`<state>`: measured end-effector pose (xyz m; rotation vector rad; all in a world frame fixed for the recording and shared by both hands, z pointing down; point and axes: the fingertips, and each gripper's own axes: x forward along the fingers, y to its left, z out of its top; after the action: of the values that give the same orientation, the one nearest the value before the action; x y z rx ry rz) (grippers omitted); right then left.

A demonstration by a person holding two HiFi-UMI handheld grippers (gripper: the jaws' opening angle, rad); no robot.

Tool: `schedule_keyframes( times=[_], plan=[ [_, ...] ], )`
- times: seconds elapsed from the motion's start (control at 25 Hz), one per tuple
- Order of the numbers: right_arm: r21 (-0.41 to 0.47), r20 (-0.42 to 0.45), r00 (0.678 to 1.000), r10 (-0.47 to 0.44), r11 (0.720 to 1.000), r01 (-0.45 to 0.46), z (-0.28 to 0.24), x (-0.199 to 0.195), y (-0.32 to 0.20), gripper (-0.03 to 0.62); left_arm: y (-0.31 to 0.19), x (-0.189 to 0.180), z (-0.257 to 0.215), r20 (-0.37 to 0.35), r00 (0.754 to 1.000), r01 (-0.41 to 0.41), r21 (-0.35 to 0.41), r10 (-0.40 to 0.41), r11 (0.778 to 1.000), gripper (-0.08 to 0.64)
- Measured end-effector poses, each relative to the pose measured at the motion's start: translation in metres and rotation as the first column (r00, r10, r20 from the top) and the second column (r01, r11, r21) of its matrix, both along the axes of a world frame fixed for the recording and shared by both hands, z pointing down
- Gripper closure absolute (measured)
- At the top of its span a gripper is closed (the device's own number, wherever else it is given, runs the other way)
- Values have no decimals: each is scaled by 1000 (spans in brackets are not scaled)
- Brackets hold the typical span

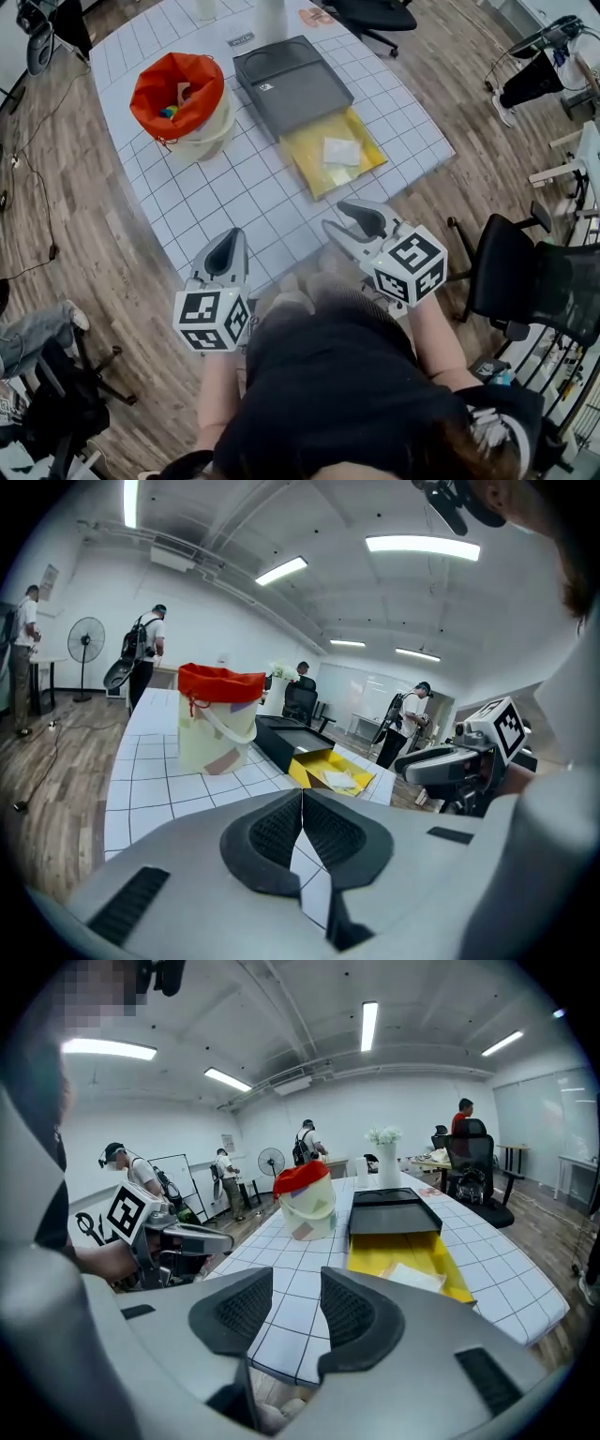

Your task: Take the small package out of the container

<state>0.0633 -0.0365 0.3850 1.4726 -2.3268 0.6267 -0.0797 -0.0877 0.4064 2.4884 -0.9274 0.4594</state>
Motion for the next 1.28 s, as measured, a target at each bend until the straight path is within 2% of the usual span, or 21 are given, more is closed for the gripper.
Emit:
schedule_keyframes(
  times=[0.28,0.52,0.68,0.88,1.16,1.28],
  plan=[
    [-22,-70,996,-56,998,55,5,31,-35,408,-20,5,6,36,998,58,-17,-58,998,533],
    [-73,-134,978,-157,986,149,21,72,-74,388,-43,27,9,69,987,147,-39,-144,988,534],
    [-115,-158,959,-236,969,220,32,92,-96,390,-58,47,10,82,978,197,-52,-192,979,534],
    [-176,-201,919,-338,936,306,51,110,-117,390,-74,73,16,96,971,226,-62,-220,972,534],
    [-303,-246,827,-505,851,430,85,113,-131,390,-78,82,33,140,948,301,-111,-285,947,534],
    [-345,-248,804,-540,825,448,98,113,-137,390,-78,82,39,152,938,330,-127,-311,935,534]
  ],
)
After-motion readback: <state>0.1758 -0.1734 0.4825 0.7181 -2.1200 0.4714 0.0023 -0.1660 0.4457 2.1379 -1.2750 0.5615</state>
